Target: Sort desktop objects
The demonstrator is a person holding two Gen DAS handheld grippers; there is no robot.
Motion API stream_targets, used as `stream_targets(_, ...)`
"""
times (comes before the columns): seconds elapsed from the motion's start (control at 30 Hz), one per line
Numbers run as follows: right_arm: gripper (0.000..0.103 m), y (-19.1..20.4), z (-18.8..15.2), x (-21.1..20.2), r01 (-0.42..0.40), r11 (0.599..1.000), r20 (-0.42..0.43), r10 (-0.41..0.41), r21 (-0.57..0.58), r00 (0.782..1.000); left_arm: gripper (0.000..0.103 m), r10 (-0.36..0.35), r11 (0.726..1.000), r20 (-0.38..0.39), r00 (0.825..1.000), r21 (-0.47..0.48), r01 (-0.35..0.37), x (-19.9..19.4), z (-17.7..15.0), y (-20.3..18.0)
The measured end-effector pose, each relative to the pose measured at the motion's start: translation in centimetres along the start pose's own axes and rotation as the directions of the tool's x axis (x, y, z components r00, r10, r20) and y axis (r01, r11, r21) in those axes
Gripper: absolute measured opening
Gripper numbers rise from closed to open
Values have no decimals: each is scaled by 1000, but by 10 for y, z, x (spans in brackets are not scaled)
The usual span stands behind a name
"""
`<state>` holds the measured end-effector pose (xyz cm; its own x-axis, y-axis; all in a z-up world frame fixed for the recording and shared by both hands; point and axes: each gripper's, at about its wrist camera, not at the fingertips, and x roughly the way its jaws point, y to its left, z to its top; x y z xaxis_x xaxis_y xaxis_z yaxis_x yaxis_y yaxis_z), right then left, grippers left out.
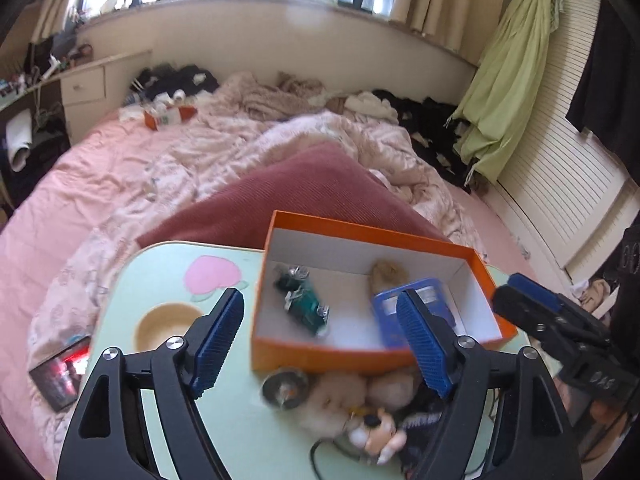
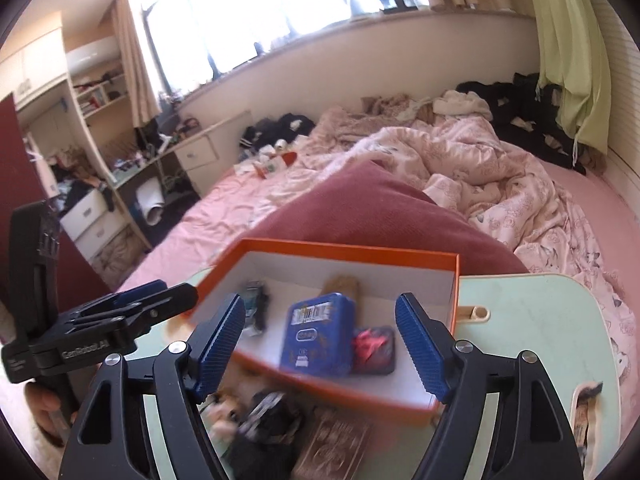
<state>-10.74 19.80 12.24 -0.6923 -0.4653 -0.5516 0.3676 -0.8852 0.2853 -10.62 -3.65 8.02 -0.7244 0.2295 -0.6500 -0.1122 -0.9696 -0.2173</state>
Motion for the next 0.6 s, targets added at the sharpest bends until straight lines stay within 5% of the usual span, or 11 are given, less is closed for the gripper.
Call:
stream_targets(0.23,78,33,-48,-36,-27,993,-70,19,-113,997,80,40,999,-75,996,-20,-42,-25,-64,-1)
stream_targets(0.37,78,43,-84,-39,3,984,-161,-32,-177,986,80,75,997,-134,988,-13,-78,-29,-101,-5)
stream_targets(0.6,78,37,-120,-28,102,970,-244,-156,-219,957,82,155,988,-116,981,26,-153,-32,-125,-11)
